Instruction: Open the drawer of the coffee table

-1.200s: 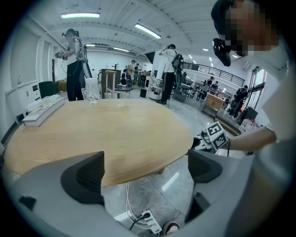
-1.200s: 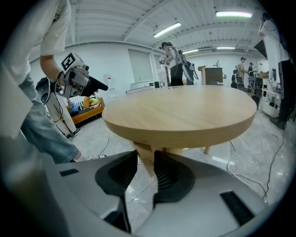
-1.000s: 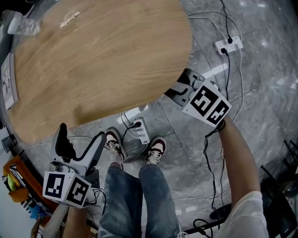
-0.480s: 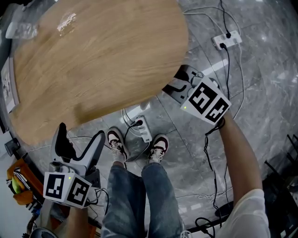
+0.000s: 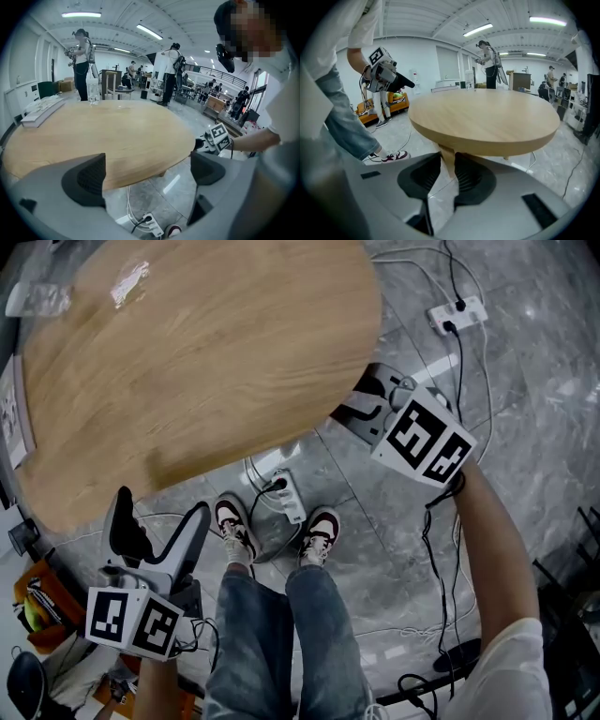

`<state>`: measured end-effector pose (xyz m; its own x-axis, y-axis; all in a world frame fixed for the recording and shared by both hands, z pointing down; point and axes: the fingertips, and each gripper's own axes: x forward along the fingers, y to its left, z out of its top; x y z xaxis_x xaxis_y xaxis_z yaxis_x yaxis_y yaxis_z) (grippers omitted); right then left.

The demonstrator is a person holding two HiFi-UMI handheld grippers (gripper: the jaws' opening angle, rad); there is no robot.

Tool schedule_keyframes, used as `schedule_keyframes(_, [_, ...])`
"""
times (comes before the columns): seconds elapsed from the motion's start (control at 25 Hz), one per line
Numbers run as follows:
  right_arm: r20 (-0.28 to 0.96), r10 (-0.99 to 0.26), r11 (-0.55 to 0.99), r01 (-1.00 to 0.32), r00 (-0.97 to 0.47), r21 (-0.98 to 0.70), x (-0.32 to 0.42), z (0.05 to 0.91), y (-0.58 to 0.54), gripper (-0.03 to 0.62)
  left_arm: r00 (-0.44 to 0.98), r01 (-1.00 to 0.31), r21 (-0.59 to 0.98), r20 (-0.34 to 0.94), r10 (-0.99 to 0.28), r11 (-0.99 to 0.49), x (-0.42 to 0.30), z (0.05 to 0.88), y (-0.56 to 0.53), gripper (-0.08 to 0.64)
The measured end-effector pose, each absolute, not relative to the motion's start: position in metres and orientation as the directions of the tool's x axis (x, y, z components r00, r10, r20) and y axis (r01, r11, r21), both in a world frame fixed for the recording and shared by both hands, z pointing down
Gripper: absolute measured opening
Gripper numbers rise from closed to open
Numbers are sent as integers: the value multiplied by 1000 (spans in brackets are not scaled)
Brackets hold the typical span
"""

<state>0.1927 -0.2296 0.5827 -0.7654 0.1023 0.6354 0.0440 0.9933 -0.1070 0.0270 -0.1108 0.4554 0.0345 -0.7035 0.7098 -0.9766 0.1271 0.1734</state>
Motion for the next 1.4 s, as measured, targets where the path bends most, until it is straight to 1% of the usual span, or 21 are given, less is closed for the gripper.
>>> schedule_keyframes(0.28, [658,178,983,155,-731,-93,193,591,-227,91,58,-976,190,701,-711,108,26,461,-111,557])
schedule_keyframes(0.4, [649,208,976,199,-732,-88,191,592,-227,89,65,-977,190,699,-712,97,29,460,-109,557])
schedule_keyframes(0.64, [607,230,970,233,-761,-75,196,587,-223,80,86,-989,147,671,-736,19,41,444,-123,557])
schedule_keyframes(0.76, [591,254,962,262,-766,-74,195,584,-224,77,79,-990,140,647,-758,16,45,442,-131,557])
schedule_keyframes(0.92, [579,296,950,299,-760,-93,197,581,-216,75,100,-986,168,635,-766,11,57,445,-135,557])
schedule_keyframes(1.16, [603,313,942,320,-734,-99,214,582,-190,75,111,-982,187,633,-767,13,58,445,-133,557])
schedule_keyframes(1.4, [614,366,917,384,-699,-110,233,571,-159,75,115,-981,195,636,-763,15,56,445,-131,557])
